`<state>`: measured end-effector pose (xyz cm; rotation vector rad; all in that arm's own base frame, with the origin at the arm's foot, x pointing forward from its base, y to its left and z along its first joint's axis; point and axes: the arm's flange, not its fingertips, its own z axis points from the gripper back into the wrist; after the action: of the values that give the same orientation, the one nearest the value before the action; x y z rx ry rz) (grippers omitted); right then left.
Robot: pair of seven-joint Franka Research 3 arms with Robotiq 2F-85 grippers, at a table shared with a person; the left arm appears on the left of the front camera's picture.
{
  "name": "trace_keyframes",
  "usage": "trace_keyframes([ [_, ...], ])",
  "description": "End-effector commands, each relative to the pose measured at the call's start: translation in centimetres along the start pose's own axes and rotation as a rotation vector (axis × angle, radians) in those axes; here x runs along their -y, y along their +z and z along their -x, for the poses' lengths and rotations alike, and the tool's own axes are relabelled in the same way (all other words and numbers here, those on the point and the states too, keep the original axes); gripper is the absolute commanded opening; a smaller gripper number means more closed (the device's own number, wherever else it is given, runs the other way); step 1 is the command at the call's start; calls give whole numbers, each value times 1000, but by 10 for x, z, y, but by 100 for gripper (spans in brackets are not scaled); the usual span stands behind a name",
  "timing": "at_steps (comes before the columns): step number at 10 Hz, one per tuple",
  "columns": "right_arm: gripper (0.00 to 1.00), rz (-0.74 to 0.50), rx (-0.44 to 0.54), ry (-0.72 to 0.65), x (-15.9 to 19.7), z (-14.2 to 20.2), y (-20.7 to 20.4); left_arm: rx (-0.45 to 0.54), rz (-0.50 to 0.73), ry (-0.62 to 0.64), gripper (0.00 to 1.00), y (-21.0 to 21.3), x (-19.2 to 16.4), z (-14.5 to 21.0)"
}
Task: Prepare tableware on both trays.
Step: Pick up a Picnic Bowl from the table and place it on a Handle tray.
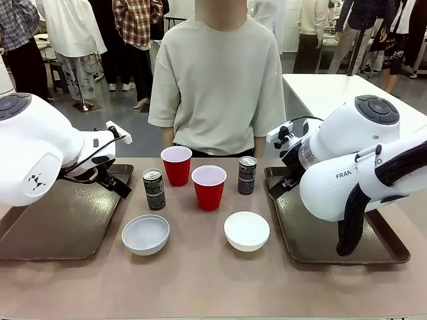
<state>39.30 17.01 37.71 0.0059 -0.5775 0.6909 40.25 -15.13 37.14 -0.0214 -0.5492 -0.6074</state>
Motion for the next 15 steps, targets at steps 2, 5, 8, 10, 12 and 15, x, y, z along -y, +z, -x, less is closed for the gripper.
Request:
trace_keyframes([
  [2,100,114,-9,72,-40,34,82,-131,-17,-91,100,67,11,29],
  [5,100,155,-110,-22,-69,95,169,-297,94,-144,100,144,26,73],
  [8,100,154,-72,34,-37,-17,139,-264,47,-116,100,105,12,17],
  [10,100,-91,-43,-75,-35,-27,157,-240,229,-92,100,138,-9,12],
  [12,100,-386,75,-297,23,-1,171,-160,470,-26,100,144,-32,23],
  [15,100,-619,292,-610,100,49,170,45,820,155,100,137,-112,37],
])
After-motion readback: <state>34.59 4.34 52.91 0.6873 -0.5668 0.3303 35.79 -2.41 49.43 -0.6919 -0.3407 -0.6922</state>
